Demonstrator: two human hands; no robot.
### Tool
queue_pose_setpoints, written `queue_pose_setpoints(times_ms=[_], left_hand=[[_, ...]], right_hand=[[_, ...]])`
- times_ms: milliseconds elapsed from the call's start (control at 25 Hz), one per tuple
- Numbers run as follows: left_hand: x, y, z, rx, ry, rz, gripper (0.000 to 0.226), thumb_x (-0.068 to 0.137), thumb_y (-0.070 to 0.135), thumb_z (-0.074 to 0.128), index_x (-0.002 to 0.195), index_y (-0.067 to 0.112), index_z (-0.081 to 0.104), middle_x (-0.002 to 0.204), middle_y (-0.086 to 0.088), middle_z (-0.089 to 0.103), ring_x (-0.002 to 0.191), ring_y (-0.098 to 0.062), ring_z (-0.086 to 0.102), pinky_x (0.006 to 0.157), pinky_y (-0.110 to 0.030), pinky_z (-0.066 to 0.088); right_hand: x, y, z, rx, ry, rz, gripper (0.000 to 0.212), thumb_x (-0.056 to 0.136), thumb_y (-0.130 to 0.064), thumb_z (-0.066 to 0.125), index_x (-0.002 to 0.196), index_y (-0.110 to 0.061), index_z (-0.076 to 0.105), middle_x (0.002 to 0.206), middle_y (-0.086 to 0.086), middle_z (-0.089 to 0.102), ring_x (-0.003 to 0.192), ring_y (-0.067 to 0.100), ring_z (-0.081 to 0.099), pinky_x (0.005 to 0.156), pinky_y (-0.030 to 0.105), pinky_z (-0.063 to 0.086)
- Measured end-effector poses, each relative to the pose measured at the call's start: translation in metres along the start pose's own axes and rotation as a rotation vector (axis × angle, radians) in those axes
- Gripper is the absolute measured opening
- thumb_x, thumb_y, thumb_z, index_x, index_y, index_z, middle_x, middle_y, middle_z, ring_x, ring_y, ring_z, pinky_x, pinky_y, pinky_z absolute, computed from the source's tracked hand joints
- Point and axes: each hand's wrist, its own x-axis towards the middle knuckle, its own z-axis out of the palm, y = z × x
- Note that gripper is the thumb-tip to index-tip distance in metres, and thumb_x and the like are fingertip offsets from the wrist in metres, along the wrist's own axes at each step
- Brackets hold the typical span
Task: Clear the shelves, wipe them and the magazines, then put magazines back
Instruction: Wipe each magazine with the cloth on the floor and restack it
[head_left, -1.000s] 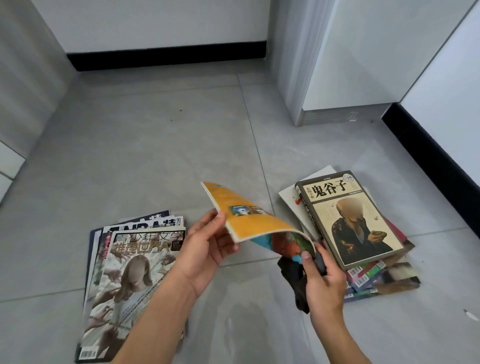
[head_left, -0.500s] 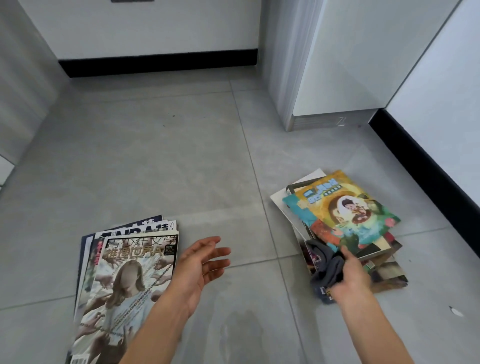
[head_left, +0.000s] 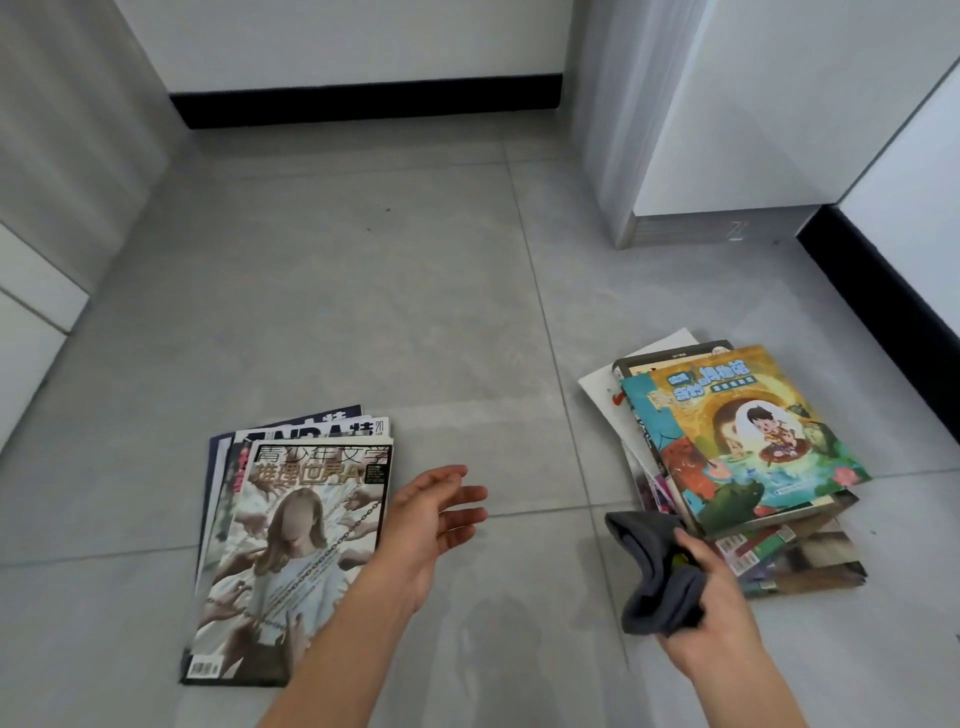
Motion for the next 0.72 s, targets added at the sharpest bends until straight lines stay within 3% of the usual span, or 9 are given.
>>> queue_pose_setpoints(times_ms=[80,240,280,360,440,600,720], left_hand=[[0.004,0.002,-0.006,-0.026,0.061,0.017,0.014,0.096,0.009,0.055,0.104,0.013,0.067,0.088,-0.01,0.075,0.068,-0.021,0.068,0.061,-0.028,0.051],[0.021,0.02,-0.053,-0.09,0.441,0.157,0.02,0.089,0.003,0.062,0.104,0.017,0.063,0.086,-0.005,0.071,0.064,-0.012,0.065,0.055,-0.025,0.051],[0.025,0.021,-0.075,-0.001,0.585,0.194,0.024,0.086,0.008,0.065,0.105,0.021,0.06,0.093,-0.005,0.07,0.071,-0.013,0.066,0.061,-0.029,0.055],[0.027,0.016,-0.122,0.556,0.832,0.167,0.041,0.078,0.029,0.071,0.115,0.029,0.054,0.115,-0.008,0.063,0.1,-0.027,0.062,0.085,-0.045,0.053],[0.025,0.002,-0.154,0.989,0.874,0.064,0.063,0.071,0.047,0.076,0.123,0.026,0.049,0.127,-0.009,0.054,0.117,-0.037,0.049,0.094,-0.05,0.045],[0.025,-0.016,-0.174,1.069,0.831,0.077,0.082,0.067,0.053,0.08,0.132,0.017,0.047,0.128,-0.013,0.049,0.118,-0.037,0.044,0.088,-0.047,0.048],[0.029,-0.016,-0.175,1.104,0.86,0.104,0.084,0.067,0.051,0.082,0.133,0.015,0.046,0.127,-0.015,0.049,0.117,-0.037,0.044,0.087,-0.045,0.049]], right_hand=[[-0.004,0.021,0.006,-0.048,-0.008,0.092,0.023,0.092,-0.02,0.059,0.111,-0.008,0.061,0.044,-0.001,0.06,0.026,0.004,0.046,0.027,0.011,0.034],[0.003,0.058,0.025,-0.266,-0.089,0.185,0.024,0.091,-0.015,0.055,0.107,-0.001,0.066,0.07,0.012,0.069,0.045,0.019,0.064,0.041,0.018,0.048],[0.002,0.065,0.033,-0.317,-0.124,0.184,0.021,0.09,-0.013,0.054,0.103,0.0,0.066,0.072,0.014,0.069,0.05,0.021,0.067,0.046,0.021,0.05],[0.005,0.077,0.047,-0.404,-0.173,0.145,0.021,0.084,-0.009,0.055,0.102,-0.003,0.064,0.077,0.014,0.069,0.059,0.024,0.068,0.057,0.028,0.049],[0.011,0.088,0.06,-0.46,-0.187,0.112,0.022,0.08,-0.005,0.057,0.101,-0.01,0.063,0.079,0.012,0.066,0.066,0.025,0.065,0.064,0.034,0.043],[0.022,0.127,0.084,-0.69,-0.227,0.059,0.027,0.083,0.002,0.058,0.105,-0.009,0.068,0.086,0.016,0.07,0.076,0.028,0.062,0.061,0.031,0.044],[0.015,0.161,0.098,-0.832,-0.368,-0.006,0.039,0.084,0.009,0.058,0.109,-0.017,0.074,0.092,0.013,0.076,0.076,0.026,0.067,0.066,0.032,0.052]])
